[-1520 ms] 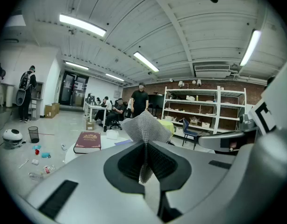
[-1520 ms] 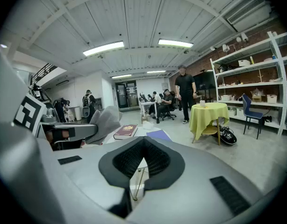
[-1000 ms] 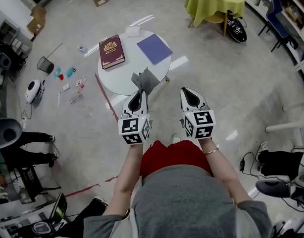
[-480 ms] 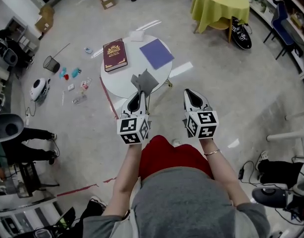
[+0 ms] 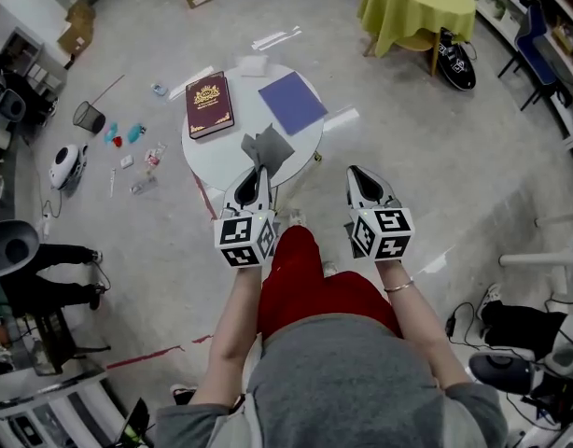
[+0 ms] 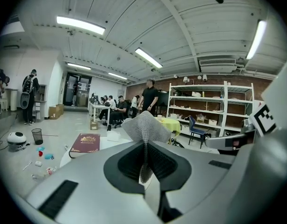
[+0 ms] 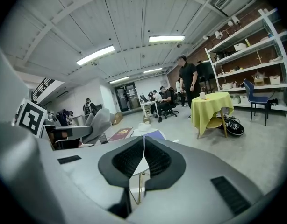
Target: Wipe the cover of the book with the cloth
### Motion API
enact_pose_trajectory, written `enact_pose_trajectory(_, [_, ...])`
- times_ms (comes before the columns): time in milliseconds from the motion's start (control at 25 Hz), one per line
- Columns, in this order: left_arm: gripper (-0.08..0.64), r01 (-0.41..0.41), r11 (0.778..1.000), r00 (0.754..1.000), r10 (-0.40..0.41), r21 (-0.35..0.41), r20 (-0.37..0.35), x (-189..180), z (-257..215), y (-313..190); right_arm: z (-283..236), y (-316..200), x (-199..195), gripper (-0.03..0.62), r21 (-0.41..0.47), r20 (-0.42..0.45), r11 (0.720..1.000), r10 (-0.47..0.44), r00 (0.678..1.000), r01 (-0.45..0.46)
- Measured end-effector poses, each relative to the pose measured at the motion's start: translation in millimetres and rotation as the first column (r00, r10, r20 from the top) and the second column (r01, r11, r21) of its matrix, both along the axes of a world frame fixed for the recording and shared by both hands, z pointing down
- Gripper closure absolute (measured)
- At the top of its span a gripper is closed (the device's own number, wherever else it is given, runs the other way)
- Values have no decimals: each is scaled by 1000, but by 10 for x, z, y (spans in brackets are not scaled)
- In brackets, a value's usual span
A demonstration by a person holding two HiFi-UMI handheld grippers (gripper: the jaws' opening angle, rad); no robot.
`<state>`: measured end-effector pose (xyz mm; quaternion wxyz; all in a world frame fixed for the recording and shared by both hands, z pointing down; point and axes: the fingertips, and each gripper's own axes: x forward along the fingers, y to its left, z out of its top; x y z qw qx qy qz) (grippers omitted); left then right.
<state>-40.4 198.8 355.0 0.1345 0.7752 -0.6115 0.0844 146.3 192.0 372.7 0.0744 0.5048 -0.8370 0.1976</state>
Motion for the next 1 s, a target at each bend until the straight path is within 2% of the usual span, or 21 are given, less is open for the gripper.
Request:
enact_pose_trajectory(240, [535,-17,1000,1000,17,-23,-15,-124,166,-617,143,-546,-15,561,-31,-6,999,35,999,-35])
enact_pose_trajectory(600, [535,-59,996,998,57,-63,-23,-407,317,-1577,346,-1412,-268,561,-97,-36,994,50,998,-53])
enact_pose_trajectory(1000, [535,-126,988,992,122,-90,-42,-610,465,-2262,570,-1991,-365,561,-160,-73,980,110,991,-120])
